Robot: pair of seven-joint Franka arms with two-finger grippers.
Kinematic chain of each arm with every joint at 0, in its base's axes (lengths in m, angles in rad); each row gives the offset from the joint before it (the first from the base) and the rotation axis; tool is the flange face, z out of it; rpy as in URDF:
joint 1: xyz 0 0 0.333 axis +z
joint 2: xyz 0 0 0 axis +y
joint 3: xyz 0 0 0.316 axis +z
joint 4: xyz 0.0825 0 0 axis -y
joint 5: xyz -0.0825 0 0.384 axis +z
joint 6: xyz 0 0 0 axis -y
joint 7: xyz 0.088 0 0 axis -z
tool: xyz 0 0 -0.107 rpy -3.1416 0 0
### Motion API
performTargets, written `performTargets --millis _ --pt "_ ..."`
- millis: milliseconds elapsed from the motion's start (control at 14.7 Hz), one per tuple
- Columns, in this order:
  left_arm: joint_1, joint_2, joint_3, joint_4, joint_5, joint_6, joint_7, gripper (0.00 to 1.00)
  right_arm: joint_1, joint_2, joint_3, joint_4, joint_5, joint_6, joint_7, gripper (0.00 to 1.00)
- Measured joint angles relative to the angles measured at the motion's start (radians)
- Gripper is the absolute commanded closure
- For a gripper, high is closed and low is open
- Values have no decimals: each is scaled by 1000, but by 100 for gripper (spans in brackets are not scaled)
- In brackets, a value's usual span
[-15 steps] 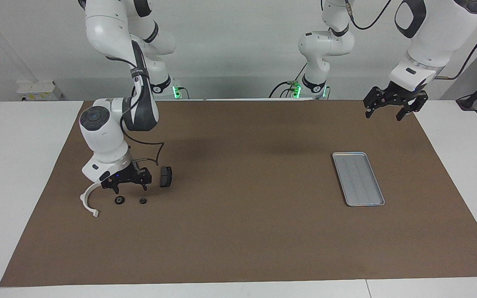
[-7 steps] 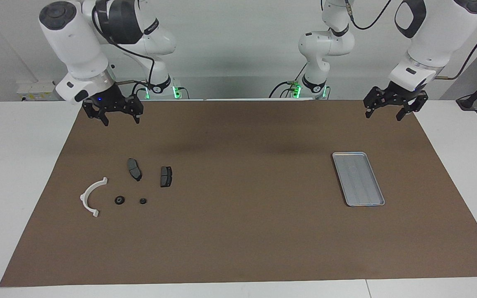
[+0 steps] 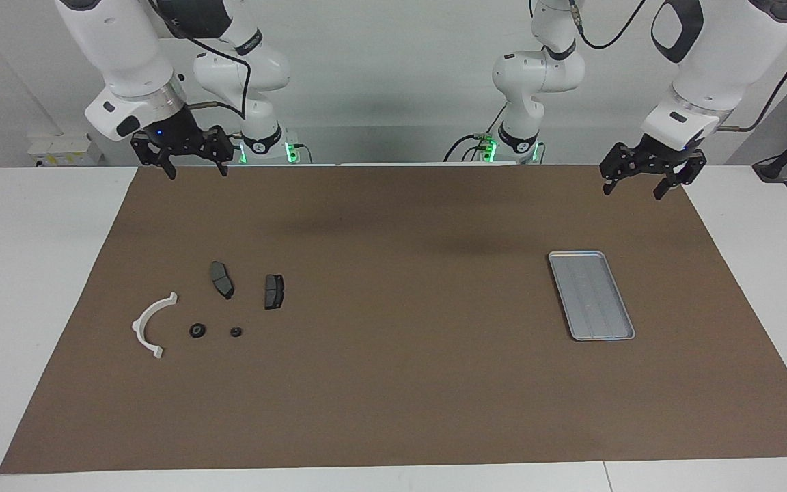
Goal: Place bearing gear from tray to pile
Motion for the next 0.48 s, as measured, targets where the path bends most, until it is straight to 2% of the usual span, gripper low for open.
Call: performTargets --millis 476 --pt "0 0 0 0 0 0 0 0 0 2 19 0 -14 18 1 0"
